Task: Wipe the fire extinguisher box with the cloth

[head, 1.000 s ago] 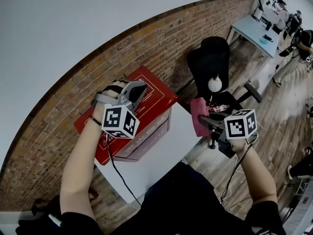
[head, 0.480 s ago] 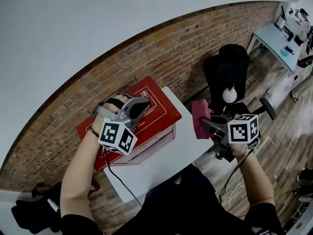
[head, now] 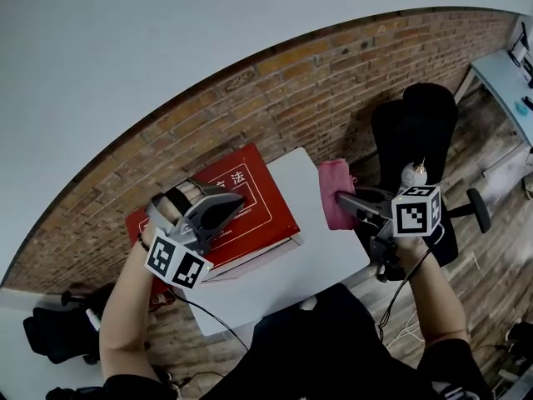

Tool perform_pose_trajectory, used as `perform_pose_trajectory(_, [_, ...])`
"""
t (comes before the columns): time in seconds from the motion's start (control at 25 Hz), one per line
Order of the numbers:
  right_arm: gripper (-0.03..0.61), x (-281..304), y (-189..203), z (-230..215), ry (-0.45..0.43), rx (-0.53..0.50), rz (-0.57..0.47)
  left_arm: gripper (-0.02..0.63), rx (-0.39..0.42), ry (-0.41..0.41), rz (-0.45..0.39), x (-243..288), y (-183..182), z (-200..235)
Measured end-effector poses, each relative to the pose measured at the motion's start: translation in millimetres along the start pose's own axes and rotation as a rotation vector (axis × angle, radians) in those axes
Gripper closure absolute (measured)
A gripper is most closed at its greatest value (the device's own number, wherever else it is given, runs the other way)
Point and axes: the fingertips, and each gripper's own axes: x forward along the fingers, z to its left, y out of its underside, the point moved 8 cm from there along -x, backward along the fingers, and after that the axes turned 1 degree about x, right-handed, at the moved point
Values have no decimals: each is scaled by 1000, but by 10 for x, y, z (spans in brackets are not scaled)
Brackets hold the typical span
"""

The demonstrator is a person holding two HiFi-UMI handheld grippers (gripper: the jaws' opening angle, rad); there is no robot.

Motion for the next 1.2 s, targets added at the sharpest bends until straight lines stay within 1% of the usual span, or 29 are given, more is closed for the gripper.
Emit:
perform_pose_trajectory(0.24, [517, 235, -210, -337, -135, 22, 20, 584, -4, -6, 1, 32, 19, 16])
perform_pose_trajectory(0.52, [517, 676, -383, -484, -337, 80, 36, 584, -18, -13, 20, 36, 18, 32])
perform_pose_trajectory(0.8, [517, 1089, -481, -420, -504, 148, 84, 584, -32, -23, 39, 49, 23, 36])
perform_pose_trajectory(1.04, [517, 1382, -556, -347, -586, 218, 152, 584, -36, -27, 47, 52, 35, 37])
perform_pose_trajectory(1.2, [517, 1518, -571, -273, -655, 284, 183, 584, -41, -27, 53, 55, 41, 39])
